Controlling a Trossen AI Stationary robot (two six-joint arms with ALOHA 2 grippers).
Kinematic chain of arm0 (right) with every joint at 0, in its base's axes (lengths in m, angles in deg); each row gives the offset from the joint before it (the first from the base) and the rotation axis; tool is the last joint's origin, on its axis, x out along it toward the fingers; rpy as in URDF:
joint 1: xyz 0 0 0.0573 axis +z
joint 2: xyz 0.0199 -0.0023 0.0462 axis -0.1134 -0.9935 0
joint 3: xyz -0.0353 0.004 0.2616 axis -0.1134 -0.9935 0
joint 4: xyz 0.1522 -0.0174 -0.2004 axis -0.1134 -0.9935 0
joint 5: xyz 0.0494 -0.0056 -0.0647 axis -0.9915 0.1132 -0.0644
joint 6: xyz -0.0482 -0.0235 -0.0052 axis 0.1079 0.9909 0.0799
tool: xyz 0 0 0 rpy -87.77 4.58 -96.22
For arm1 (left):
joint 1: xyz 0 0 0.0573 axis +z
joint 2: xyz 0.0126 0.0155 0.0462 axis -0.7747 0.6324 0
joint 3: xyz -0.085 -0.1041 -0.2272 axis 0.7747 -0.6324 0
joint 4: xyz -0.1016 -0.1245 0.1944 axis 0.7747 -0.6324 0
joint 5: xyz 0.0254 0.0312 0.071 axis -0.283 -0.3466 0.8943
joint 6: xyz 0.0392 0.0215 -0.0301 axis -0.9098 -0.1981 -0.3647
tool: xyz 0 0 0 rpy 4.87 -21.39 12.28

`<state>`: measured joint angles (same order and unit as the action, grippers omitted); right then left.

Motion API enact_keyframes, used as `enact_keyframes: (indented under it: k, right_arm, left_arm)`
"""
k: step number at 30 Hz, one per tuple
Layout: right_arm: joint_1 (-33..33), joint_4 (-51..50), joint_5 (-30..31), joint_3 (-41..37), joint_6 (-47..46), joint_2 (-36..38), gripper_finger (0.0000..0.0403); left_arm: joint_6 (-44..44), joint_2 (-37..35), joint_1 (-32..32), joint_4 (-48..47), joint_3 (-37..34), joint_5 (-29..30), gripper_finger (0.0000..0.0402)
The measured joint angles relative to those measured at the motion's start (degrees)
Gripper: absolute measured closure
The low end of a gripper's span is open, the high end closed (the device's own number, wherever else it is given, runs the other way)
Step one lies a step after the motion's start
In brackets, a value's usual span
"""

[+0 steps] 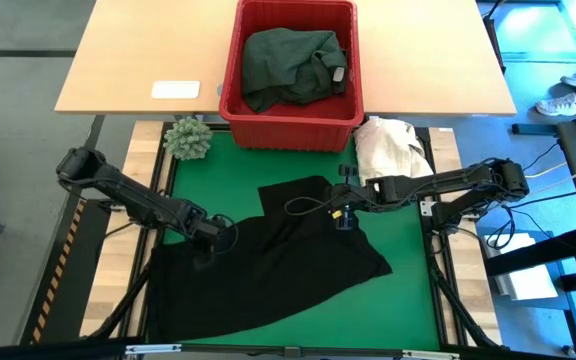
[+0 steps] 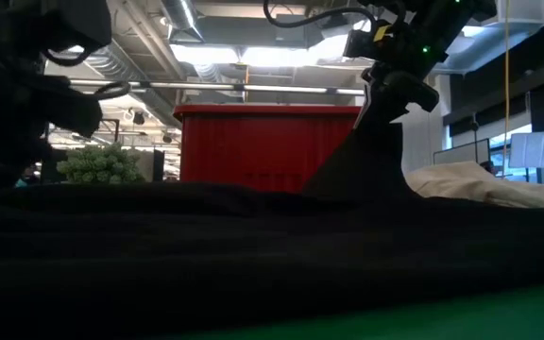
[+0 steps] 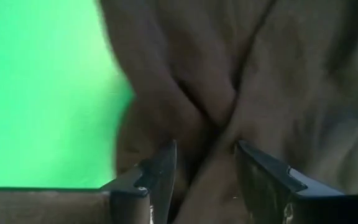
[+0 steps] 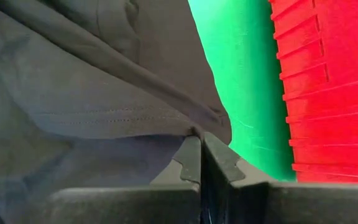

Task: Fold laundry
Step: Fold the black shirt

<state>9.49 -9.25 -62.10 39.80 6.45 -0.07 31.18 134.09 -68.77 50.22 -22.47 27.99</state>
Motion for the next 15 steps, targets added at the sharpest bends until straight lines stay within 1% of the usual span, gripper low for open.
enact_keyframes:
  k: [3,6,8,9,12,13,15]
  right_arm:
    - [-0.01,-0.05,0.00,0.00,0.00,0.00,0.0403]
    - [-0.01,-0.07,0.00,0.00,0.02,0.00,0.0403]
    - [-0.01,-0.07,0.01,0.00,0.04,0.00,0.0403]
    - [-0.01,-0.07,0.05,0.00,0.04,0.00,0.0403]
    - [-0.01,-0.07,1.17,0.00,0.16,0.00,0.0403]
    - [-0.01,-0.11,1.97,0.00,0.36,0.00,0.0403]
    - [-0.01,-0.12,3.63,0.00,1.03,0.02,0.0403]
  left_arm:
    - [0.33,0.00,0.15,3.16,-1.57,-2.74,0.0243]
    - [0.48,0.00,-0.11,3.31,-1.89,-2.85,0.0257]
    - [0.38,0.00,-0.31,3.36,-1.94,-2.68,0.0284]
    - [0.12,0.00,-0.41,3.57,-1.94,-2.82,0.0303]
    - [-0.63,0.00,-1.01,4.44,-1.94,-4.10,0.0378]
    - [-0.59,0.00,-1.33,4.43,-1.94,-4.17,0.0389]
    - [-0.54,0.00,-2.62,3.41,-1.19,-3.97,0.0397]
